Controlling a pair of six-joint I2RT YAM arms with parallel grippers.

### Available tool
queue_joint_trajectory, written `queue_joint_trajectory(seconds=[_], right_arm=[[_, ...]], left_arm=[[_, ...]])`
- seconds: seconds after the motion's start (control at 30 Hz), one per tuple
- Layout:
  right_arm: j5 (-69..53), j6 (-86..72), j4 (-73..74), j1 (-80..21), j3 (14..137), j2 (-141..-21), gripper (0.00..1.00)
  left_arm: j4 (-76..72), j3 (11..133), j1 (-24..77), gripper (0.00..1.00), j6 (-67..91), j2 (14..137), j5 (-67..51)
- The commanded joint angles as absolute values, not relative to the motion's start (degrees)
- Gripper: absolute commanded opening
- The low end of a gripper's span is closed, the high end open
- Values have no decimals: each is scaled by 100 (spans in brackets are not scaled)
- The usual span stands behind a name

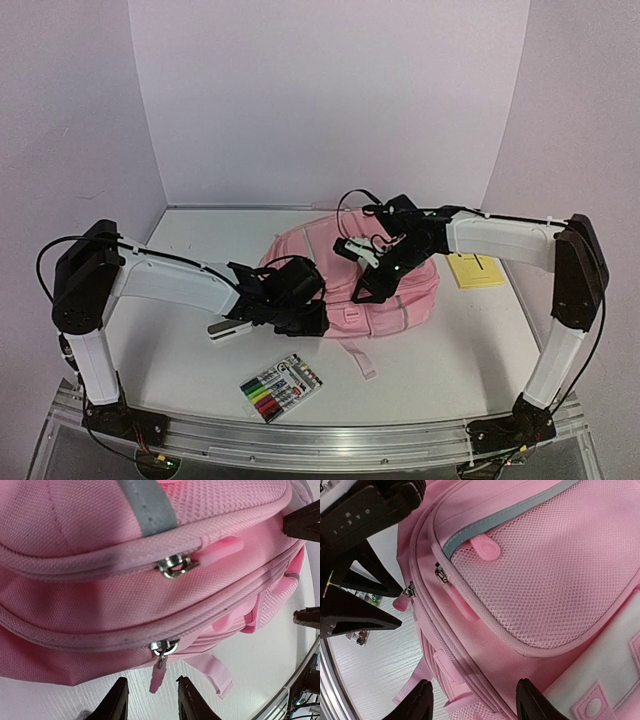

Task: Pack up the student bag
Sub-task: Unzip the student bag at the center of the board.

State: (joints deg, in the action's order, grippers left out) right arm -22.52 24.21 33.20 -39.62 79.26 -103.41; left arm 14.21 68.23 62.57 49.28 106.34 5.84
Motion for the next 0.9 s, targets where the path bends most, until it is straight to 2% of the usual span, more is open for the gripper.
queue_joint_trajectory(seconds=[0.0, 0.17, 0.23, 0.43, 0.47, 0.73, 0.87], right_arm=[[-2163, 2462, 3287, -3950, 8029, -10476, 56], [-2183, 2453, 3287, -3947, 8027, -10485, 55], [-2177, 2452, 3287, -3950, 8003, -10490, 55], [-1868, 2600, 3190, -3925, 7824, -10544, 52], [-1804, 2634, 3166, -3881, 7777, -10553, 51], [-1225, 3161, 3080, -3418, 7472, -10591, 38], [-1089, 3502, 3061, -3160, 7295, -10567, 36]], left_arm=[[1115, 7097, 6236, 34, 4809, 10711, 782], [1050, 7230, 6231, 31, 4874, 10855, 871], [1028, 7263, 6228, 27, 4917, 10900, 923], [1165, 7166, 6157, 2, 5142, 10768, 1092], [1214, 7109, 6153, 0, 5223, 10672, 1125], [1816, 6533, 5995, 0, 5410, 9773, 1275], [2128, 6317, 5765, 0, 5256, 9393, 1132]])
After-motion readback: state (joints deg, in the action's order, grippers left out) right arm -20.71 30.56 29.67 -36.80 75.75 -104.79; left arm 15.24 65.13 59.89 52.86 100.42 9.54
